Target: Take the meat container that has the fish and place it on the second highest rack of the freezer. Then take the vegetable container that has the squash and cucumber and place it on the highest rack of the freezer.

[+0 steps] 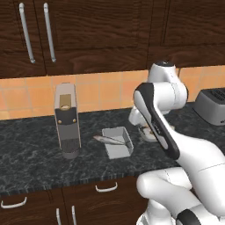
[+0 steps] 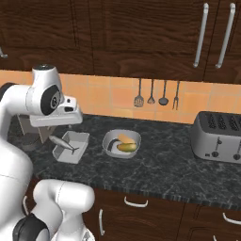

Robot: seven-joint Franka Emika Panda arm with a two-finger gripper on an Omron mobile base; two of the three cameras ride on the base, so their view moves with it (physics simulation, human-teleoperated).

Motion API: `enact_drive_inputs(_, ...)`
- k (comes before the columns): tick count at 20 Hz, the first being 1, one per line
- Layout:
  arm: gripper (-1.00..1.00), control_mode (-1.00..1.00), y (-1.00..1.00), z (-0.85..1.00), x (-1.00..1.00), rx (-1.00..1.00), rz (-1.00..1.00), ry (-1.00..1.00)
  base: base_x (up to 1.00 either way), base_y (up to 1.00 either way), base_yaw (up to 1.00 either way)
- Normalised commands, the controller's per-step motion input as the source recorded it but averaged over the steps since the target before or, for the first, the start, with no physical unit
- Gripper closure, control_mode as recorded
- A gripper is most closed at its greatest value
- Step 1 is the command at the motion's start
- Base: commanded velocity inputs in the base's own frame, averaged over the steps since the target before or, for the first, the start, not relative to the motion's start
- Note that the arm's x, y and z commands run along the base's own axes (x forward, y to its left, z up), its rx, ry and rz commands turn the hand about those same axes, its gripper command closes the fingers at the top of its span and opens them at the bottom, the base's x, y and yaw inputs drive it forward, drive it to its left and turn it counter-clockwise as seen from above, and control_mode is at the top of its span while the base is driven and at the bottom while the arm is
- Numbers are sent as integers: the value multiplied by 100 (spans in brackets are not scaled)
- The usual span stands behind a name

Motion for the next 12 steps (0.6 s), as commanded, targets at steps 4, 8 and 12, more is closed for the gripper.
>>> enact_drive_inputs(4,-100,-100,25,-62,2,0,46,2,0,0,0)
enact_drive_inputs(8,-100,-100,25,-55,43,0,15,1,0,0,0)
enact_drive_inputs(12,-100,-100,13,-55,77,0,5,0,0,0,0)
